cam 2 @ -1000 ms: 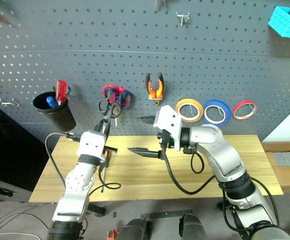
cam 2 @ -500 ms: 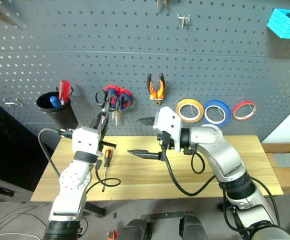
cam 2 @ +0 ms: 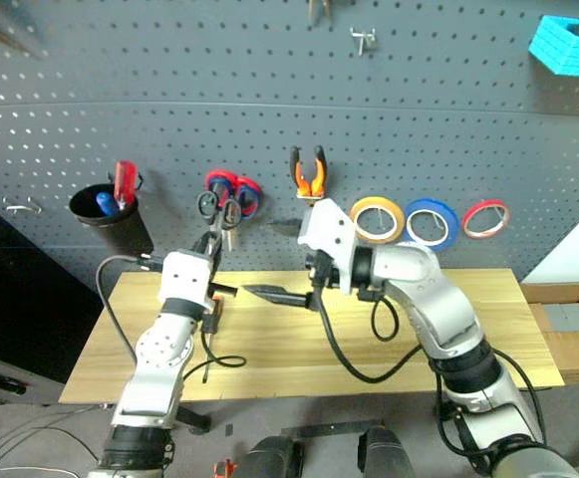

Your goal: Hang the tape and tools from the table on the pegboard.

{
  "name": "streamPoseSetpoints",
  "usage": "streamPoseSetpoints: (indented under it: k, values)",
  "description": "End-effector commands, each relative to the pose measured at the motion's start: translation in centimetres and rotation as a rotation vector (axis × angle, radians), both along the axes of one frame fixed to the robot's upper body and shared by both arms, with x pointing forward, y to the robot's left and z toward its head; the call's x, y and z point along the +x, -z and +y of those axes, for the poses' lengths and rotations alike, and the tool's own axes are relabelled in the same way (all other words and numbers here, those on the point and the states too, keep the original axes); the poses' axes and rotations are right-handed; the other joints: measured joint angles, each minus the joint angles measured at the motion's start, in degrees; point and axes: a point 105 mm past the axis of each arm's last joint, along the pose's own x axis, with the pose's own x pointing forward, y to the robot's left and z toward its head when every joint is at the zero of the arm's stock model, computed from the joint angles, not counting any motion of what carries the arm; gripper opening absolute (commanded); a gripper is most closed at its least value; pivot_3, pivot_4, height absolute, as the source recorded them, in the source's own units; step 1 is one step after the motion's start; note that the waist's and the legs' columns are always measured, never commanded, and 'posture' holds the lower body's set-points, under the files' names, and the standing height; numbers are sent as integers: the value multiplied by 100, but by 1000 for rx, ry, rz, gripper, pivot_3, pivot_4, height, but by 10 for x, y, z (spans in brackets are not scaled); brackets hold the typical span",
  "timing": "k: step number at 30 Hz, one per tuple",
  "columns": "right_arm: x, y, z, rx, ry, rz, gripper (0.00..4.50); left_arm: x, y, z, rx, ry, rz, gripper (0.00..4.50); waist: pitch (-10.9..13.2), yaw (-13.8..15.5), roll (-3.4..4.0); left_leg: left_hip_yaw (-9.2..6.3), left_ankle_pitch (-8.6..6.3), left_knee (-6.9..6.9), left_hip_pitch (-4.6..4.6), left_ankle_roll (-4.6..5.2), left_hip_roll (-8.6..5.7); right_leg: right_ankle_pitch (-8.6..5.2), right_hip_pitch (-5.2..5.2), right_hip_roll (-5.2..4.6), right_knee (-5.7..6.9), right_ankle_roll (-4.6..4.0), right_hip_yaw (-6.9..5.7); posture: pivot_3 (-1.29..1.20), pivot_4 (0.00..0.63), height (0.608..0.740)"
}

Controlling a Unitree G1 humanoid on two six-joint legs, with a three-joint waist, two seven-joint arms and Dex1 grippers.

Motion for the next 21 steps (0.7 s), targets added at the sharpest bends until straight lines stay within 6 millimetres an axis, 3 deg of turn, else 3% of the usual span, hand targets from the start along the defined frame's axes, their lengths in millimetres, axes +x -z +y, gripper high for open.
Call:
streamPoseSetpoints:
  k: [1, 9, 21]
  values:
    - [2, -8, 0, 15, 16, -53, 4500, 11, -8, -7, -4, -18, -31, 209, -7, 15, 0, -1, 0, 0, 0, 0, -1, 0, 1, 0, 0, 0, -1, -6, 122, 740]
    - [11, -5, 2, 5, 64, -62, 4500, 33, 4, -3, -34, -87, -3, 209, -20, -8, -3, 2, 0, 2, 0, -1, -1, 0, -2, 0, 1, 0, 1, -23, 109, 740]
    - [18, -3, 2, 0, 94, -76, 4500, 39, 19, 8, -56, -144, 39, 209, -118, -85, 16, 4, 0, 2, 0, -1, -1, 1, -3, 0, 2, 1, 4, -18, 104, 740]
